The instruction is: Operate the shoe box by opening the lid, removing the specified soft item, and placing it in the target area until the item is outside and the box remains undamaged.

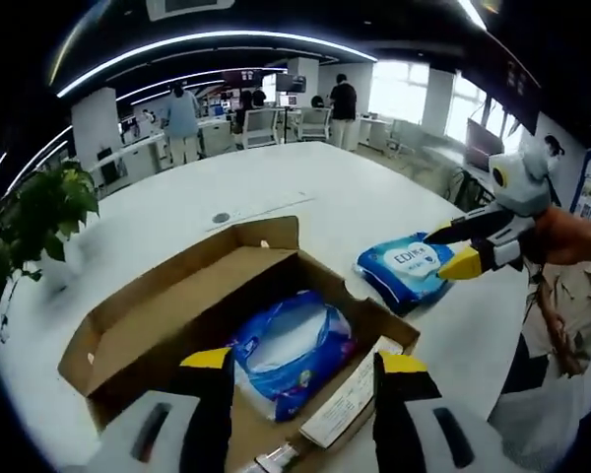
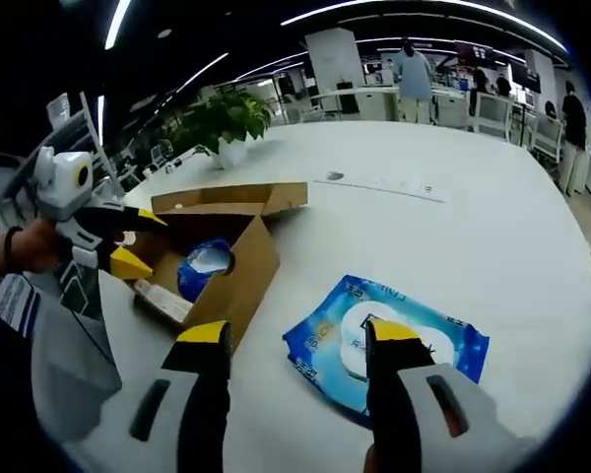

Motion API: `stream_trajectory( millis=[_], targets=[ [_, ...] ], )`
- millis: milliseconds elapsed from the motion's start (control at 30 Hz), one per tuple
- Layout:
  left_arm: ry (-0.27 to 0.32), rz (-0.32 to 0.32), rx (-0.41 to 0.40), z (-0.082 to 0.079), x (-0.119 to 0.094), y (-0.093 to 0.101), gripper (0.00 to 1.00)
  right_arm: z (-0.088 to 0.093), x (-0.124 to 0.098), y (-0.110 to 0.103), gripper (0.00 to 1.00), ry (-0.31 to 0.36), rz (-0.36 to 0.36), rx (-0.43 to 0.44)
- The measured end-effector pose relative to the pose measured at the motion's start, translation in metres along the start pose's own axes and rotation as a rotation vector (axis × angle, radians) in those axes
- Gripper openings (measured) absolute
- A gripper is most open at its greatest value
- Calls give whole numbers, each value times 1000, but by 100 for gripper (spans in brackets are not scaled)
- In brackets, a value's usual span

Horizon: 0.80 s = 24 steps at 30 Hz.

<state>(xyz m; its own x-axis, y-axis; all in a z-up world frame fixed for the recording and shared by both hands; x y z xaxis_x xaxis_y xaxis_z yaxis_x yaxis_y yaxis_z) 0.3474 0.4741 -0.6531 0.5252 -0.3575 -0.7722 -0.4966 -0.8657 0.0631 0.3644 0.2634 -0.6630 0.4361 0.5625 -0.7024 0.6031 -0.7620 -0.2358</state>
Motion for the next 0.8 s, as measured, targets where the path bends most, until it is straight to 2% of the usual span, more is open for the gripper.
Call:
stream_trajectory(
  millis=[167, 267, 433, 600, 800],
  targets=[
    [-9, -27, -31, 19, -16, -22, 66, -5, 10, -24, 57, -17, -50, -60],
    [-8, -44, -46, 29, -27, -29, 68, -7, 16, -37, 60, -23, -78, -86],
    [-4, -66, -75, 40, -40, -48, 71, -12, 26, -56, 63, -42, -106, -128],
    [-3, -77, -106, 52, -49, -58, 75, -20, 37, -67, 67, -50, -131, -164],
    [-1, -85, -139, 65, -59, -67, 76, -30, 51, -81, 67, -57, -163, -193]
  ],
)
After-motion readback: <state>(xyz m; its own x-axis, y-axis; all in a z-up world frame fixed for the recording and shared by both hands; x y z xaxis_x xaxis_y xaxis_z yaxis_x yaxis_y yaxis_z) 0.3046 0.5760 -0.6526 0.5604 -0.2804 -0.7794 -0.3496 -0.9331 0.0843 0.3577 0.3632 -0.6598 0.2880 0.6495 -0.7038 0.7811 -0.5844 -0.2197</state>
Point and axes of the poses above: the point that each gripper's makers call its tool centre point, and the gripper's own axes: x roughly forward along the fingers, y roughly to its right, z roughly out of its underside, the point moved 3 cm from there along -x, roughly backward along the fingers, and after that the axes turned 8 degrees about -y, right-handed, at the moved point
